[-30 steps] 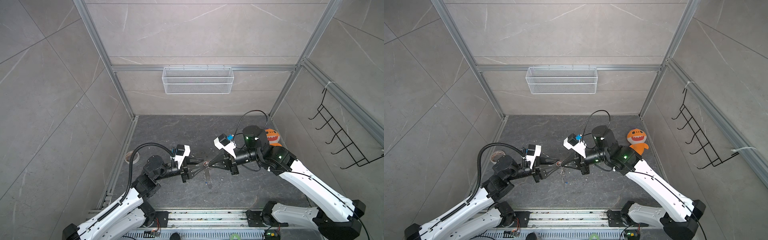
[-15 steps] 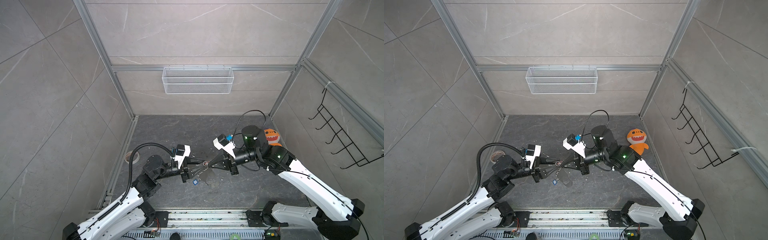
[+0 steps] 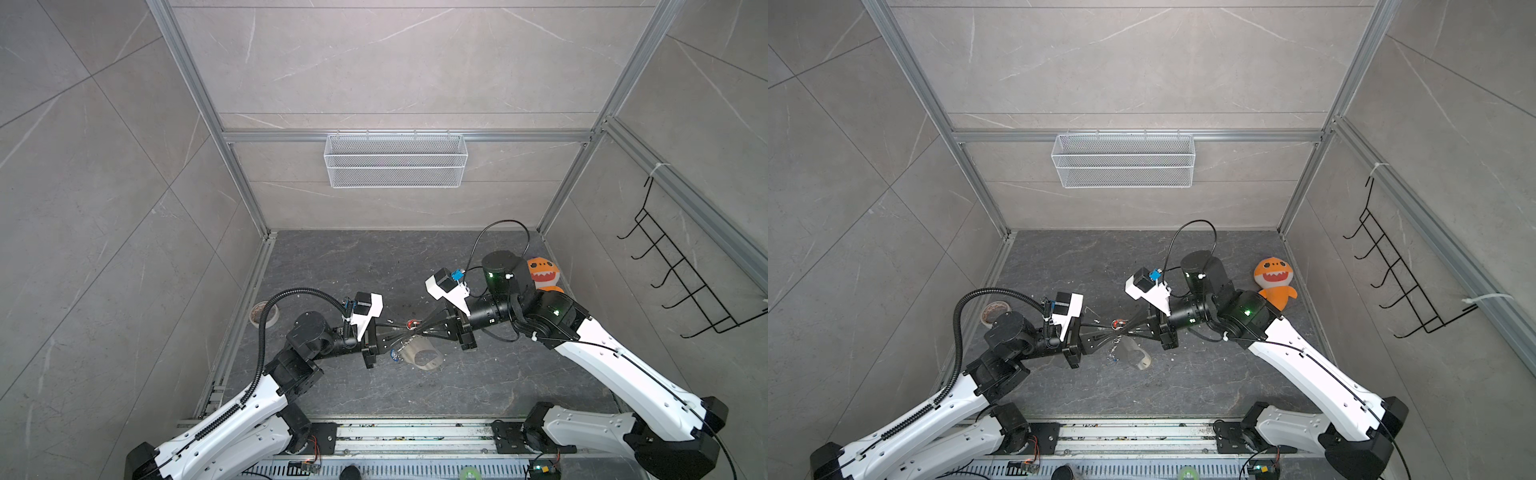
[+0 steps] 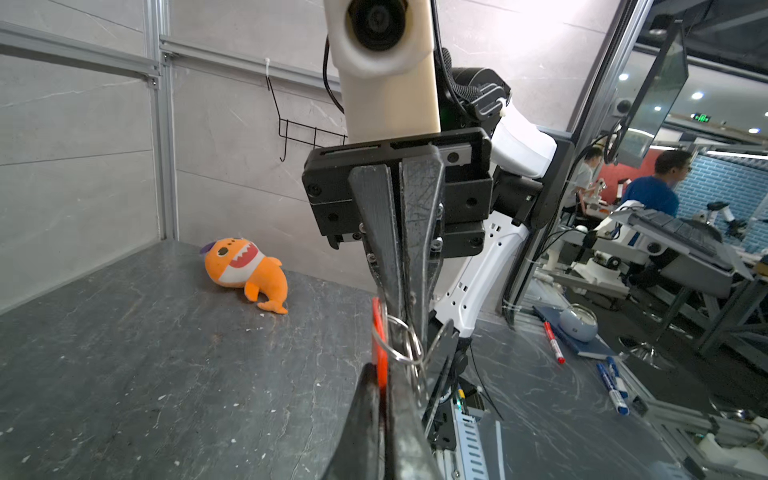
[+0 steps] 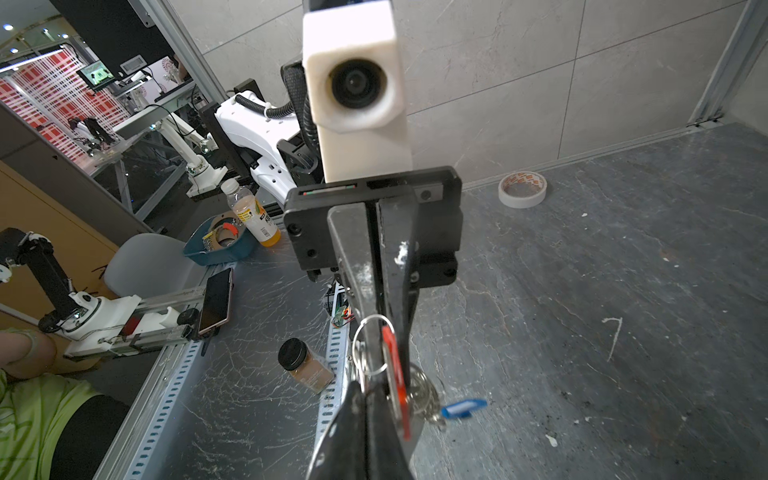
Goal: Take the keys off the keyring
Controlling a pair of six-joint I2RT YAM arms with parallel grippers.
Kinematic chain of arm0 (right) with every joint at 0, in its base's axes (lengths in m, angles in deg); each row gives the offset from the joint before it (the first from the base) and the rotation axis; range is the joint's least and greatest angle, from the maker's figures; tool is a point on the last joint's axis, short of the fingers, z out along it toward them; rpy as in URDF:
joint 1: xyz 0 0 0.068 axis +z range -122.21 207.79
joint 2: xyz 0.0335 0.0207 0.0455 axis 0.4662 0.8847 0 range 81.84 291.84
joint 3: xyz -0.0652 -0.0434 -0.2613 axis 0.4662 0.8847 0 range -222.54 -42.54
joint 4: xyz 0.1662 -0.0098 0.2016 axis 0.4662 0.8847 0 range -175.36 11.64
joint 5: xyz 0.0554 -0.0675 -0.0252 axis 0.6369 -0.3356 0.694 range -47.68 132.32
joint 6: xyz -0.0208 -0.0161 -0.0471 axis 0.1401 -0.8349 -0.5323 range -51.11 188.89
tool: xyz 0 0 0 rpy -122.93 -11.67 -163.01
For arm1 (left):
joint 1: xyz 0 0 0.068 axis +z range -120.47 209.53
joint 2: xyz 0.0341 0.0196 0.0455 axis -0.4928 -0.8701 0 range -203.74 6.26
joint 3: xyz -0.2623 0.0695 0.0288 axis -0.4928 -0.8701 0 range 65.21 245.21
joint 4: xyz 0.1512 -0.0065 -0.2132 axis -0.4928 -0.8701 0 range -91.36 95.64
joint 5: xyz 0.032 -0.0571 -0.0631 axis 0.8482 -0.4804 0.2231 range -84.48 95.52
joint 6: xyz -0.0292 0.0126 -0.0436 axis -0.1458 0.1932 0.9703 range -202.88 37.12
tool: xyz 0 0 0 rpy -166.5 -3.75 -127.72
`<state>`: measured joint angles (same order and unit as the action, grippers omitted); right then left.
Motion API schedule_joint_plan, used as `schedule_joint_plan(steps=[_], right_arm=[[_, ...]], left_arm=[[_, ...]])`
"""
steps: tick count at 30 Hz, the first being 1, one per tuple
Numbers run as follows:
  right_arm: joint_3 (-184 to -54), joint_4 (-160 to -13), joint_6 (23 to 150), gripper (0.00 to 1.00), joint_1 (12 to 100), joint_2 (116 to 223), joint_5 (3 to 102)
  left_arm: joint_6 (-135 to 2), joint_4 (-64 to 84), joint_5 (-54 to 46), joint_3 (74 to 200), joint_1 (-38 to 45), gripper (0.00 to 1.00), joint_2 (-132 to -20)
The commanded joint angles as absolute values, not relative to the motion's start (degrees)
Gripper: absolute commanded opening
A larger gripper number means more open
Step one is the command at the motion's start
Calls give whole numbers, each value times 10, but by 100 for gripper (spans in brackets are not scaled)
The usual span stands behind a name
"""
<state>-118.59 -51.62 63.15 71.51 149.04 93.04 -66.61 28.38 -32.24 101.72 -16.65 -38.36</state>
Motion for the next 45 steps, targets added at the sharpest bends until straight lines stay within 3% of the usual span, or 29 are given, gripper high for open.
schedule_joint_plan(steps=[1, 8, 15, 23, 36, 37, 39, 40, 45], right_arm=[[-1186, -524, 633, 0, 711, 1488, 923], [-1151, -565, 667, 0, 711, 1461, 872], [-1093, -657, 751, 0, 710, 1428, 788], [-1033, -774, 825, 0, 710, 1407, 739], [-1051, -773, 833, 0, 710, 1413, 741], [-1055, -764, 825, 0, 710, 1413, 741], [-1065, -737, 803, 0, 710, 1413, 739], [-1069, -728, 795, 0, 710, 1413, 740], [-1084, -679, 748, 0, 710, 1417, 757]], left_arm=[[-663, 316, -295, 1014, -170, 0, -359], [-652, 303, -172, 977, -171, 0, -288], [-632, 277, -119, 968, -171, 0, -257], [-601, 256, -112, 966, -172, 0, -278], [-592, 217, -103, 968, -172, 0, -286], [-594, 205, -104, 975, -173, 2, -286], [-600, 180, -101, 988, -173, 34, -283], [-602, 168, -92, 993, -173, 40, -280], [-624, 109, -31, 1011, -172, 47, -253]])
